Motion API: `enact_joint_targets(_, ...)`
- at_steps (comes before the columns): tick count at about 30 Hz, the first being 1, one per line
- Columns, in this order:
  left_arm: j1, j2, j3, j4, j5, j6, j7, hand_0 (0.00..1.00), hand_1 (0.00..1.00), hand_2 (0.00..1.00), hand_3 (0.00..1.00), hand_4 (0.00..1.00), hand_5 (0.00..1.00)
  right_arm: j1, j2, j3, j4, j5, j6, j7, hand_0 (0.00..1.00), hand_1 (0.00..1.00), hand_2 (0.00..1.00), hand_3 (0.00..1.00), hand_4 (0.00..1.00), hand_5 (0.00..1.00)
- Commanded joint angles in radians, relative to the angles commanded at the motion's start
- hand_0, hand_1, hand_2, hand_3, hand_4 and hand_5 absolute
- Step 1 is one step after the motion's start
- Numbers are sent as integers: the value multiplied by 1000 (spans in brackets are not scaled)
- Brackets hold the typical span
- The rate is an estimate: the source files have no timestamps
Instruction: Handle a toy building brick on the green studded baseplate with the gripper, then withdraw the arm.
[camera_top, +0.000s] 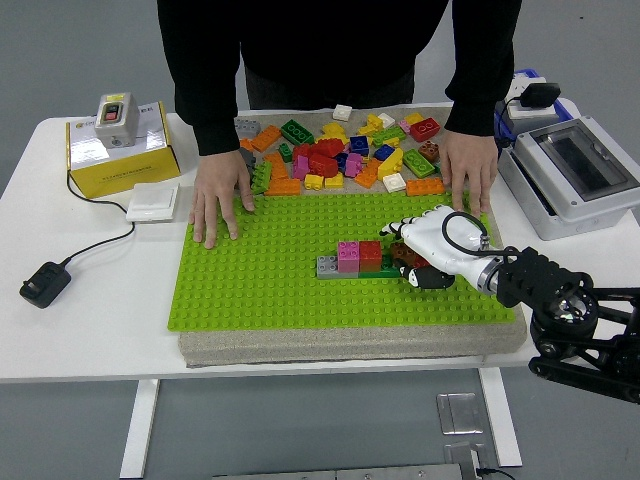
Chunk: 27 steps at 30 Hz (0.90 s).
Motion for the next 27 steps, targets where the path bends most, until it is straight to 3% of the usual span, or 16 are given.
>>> enact_joint_targets(6,0,0,-1,0,1,1,-1,689,658,569,626,56,631,-3,-10,21,9,-3,2,-2,144,180,707,829,493,366)
enact_joint_targets(16,3,-1,1,0,-5,2,-3,688,658,568,625,56,630,-77,-96,130,81,30,-2,-9,145,180,704,827,492,363)
enact_joint_targets(27,0,-3,4,0,-5,2,-6,688,657,567,625,57,630,-114,-87,152,82,73,-27,11,135,180,703,826,491,362)
